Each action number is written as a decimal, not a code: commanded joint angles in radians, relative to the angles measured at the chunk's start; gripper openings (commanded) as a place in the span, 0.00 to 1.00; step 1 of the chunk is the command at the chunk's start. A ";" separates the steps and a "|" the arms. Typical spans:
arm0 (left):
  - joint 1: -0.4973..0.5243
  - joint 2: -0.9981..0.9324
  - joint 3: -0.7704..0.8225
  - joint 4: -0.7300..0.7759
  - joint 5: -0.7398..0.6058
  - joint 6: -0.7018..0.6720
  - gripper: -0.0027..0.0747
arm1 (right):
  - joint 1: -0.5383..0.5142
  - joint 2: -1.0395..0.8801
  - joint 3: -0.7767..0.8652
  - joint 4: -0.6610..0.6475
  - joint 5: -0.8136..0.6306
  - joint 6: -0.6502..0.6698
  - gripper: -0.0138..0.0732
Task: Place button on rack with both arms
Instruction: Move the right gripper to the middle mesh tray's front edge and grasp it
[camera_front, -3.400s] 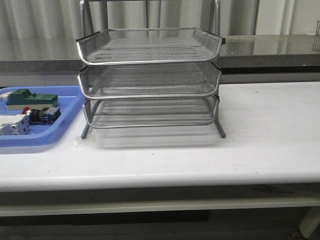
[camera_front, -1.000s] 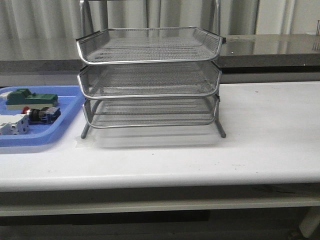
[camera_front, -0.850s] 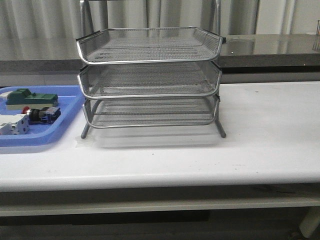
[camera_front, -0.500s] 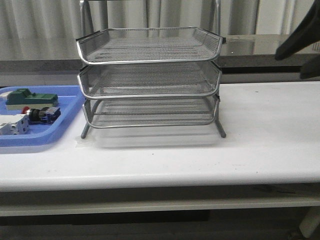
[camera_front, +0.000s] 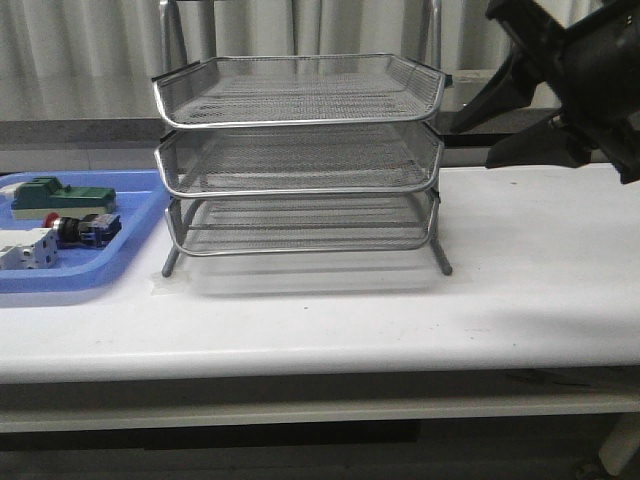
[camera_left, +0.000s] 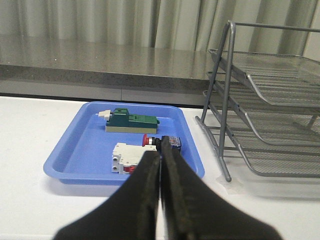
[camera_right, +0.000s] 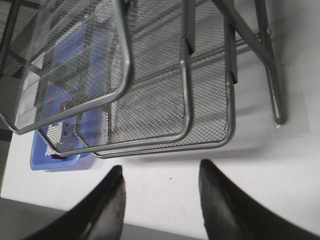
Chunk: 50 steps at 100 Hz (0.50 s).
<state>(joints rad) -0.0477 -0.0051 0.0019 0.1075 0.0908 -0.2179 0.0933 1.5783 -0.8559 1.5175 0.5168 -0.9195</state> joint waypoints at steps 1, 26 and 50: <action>0.003 -0.034 0.045 -0.009 -0.081 -0.001 0.04 | -0.002 0.024 -0.060 0.049 0.049 -0.031 0.58; 0.003 -0.034 0.045 -0.009 -0.081 -0.001 0.04 | 0.027 0.134 -0.155 0.049 0.069 -0.034 0.58; 0.003 -0.034 0.045 -0.009 -0.081 -0.001 0.04 | 0.075 0.208 -0.242 0.050 0.042 -0.034 0.58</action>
<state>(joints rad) -0.0477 -0.0051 0.0019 0.1075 0.0908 -0.2179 0.1554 1.8058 -1.0415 1.5312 0.5288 -0.9368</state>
